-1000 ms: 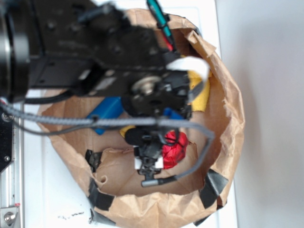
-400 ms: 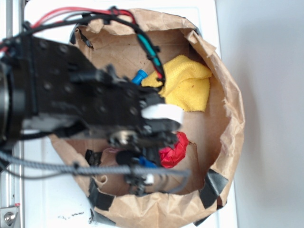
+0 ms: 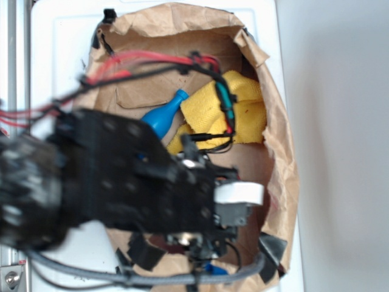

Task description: Grab the red paper.

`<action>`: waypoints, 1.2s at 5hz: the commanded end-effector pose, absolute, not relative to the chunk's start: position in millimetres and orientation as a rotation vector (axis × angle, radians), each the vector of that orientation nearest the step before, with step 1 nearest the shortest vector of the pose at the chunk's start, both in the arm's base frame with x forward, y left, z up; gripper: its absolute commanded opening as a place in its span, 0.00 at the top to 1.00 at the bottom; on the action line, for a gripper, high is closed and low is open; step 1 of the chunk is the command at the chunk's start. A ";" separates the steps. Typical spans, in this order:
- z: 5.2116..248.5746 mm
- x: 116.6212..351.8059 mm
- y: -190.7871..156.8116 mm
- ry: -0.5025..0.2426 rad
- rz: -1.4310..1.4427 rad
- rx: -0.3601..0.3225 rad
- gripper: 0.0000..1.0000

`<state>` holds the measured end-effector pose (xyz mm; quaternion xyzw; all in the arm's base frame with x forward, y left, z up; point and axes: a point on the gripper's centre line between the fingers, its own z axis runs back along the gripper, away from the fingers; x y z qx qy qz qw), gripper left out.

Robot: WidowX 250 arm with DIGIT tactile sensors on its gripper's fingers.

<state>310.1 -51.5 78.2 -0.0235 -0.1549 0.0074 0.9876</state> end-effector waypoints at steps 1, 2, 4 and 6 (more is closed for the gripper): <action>55.0 332.3 -63.0 -0.365 0.027 0.101 0.00; 60.2 330.7 -60.0 -0.372 0.044 0.080 1.00; 92.6 329.8 -45.3 -0.404 0.066 0.001 1.00; 147.0 335.2 -3.0 -0.352 0.107 -0.159 0.00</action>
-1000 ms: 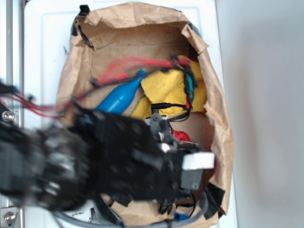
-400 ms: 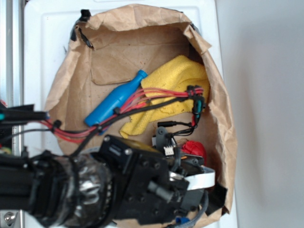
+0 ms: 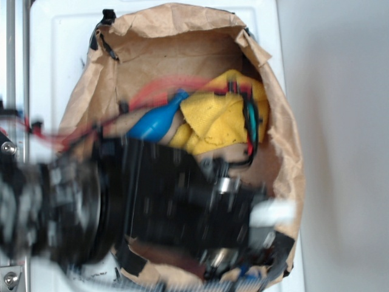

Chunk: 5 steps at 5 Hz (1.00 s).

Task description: Grab the red paper.

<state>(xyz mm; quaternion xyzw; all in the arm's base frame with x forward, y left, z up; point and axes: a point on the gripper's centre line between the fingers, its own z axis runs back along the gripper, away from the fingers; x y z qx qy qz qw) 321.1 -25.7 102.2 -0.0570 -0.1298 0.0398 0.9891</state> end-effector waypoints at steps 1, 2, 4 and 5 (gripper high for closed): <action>141.4 338.9 2.9 -0.365 0.112 -0.205 0.00; 125.9 335.6 -6.0 -0.325 0.061 -0.236 0.00; 95.3 333.7 -17.0 -0.289 0.021 -0.336 0.00; 88.0 334.4 -32.5 -0.285 0.018 -0.341 0.00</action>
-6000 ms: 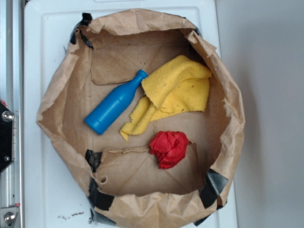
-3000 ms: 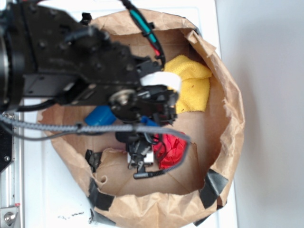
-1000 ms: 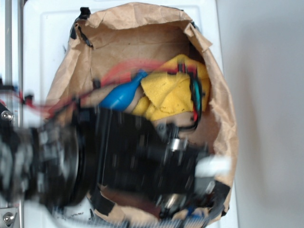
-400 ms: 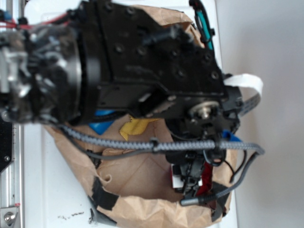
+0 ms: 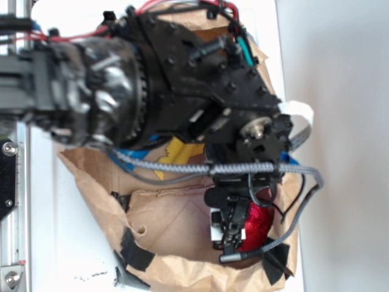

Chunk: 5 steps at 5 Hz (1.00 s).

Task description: Grab the red paper.

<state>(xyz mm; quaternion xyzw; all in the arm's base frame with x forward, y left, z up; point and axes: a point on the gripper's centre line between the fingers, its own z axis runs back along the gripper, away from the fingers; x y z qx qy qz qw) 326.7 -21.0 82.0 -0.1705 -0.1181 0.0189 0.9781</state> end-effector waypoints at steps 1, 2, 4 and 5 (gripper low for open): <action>79.6 342.4 -53.1 -0.220 0.013 -0.388 0.00; 72.2 348.0 -71.8 -0.208 -0.057 -0.413 0.00; 80.9 345.4 -73.1 -0.278 -0.126 -0.405 0.00; 102.6 334.8 -51.5 -0.359 -0.120 -0.396 0.00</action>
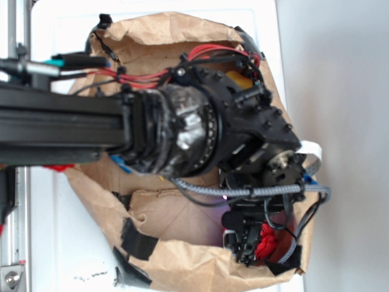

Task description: Grab the red paper.

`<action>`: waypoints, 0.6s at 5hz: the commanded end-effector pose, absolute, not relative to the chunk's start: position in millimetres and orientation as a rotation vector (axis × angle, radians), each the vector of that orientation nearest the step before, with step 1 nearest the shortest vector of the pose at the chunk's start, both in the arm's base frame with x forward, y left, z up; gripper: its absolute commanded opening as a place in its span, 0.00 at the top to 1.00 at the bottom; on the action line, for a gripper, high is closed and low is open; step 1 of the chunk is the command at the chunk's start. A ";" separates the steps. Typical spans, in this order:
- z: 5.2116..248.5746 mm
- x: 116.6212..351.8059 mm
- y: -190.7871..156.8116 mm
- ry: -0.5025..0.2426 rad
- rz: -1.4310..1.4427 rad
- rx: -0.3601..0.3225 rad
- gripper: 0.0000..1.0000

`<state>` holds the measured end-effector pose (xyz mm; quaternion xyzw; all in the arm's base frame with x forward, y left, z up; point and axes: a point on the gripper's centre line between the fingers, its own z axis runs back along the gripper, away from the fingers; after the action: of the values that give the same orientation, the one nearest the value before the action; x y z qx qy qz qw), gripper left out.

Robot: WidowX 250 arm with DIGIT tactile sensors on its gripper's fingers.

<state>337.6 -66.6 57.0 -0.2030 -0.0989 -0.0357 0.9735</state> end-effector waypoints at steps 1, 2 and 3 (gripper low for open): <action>126.6 326.1 -16.5 -0.385 -0.115 -0.375 0.00; 143.0 316.4 11.7 -0.452 -0.073 -0.313 0.00; 131.6 315.5 19.6 -0.470 -0.086 -0.343 0.00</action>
<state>312.6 9.4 120.3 -0.1805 -0.2080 -0.0417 0.9604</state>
